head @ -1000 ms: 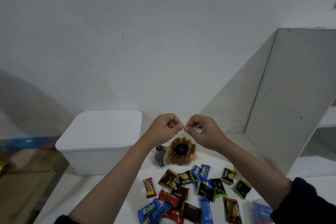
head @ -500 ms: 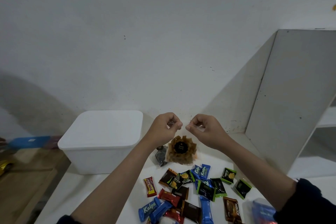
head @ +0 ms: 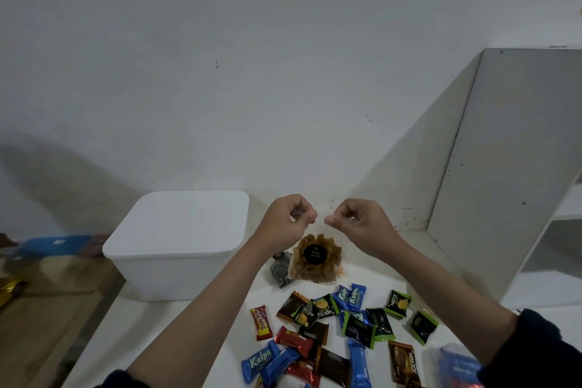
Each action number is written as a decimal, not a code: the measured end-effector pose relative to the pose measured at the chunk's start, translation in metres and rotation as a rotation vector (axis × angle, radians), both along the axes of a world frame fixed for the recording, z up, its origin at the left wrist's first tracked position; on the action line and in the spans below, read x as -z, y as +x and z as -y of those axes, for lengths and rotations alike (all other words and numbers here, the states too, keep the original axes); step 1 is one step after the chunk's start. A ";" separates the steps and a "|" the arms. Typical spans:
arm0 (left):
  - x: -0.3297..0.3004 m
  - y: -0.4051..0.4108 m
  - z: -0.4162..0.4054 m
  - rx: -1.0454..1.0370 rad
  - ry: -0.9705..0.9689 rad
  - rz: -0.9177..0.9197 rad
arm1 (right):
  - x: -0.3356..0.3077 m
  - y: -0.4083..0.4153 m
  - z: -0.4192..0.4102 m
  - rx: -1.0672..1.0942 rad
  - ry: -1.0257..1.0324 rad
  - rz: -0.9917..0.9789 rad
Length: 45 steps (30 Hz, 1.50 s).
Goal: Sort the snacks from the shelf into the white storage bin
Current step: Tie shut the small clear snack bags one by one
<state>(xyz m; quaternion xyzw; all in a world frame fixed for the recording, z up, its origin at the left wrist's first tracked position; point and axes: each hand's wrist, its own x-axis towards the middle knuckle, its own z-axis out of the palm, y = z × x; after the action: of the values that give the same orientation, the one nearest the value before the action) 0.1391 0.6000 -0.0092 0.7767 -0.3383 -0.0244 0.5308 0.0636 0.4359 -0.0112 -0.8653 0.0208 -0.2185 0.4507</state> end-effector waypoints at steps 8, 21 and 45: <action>0.002 0.003 -0.004 -0.001 -0.024 -0.018 | 0.003 -0.002 0.005 0.034 0.099 -0.010; -0.001 0.012 -0.014 -0.033 -0.074 -0.042 | -0.001 -0.003 0.011 -0.083 0.225 -0.066; 0.006 0.001 -0.025 0.128 -0.232 -0.278 | -0.016 -0.021 -0.013 -0.156 0.098 -0.280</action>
<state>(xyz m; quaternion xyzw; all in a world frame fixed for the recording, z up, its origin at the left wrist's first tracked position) 0.1403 0.6255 -0.0156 0.6761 -0.3110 -0.1263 0.6559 0.0429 0.4488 0.0050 -0.8634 0.0269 -0.0590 0.5004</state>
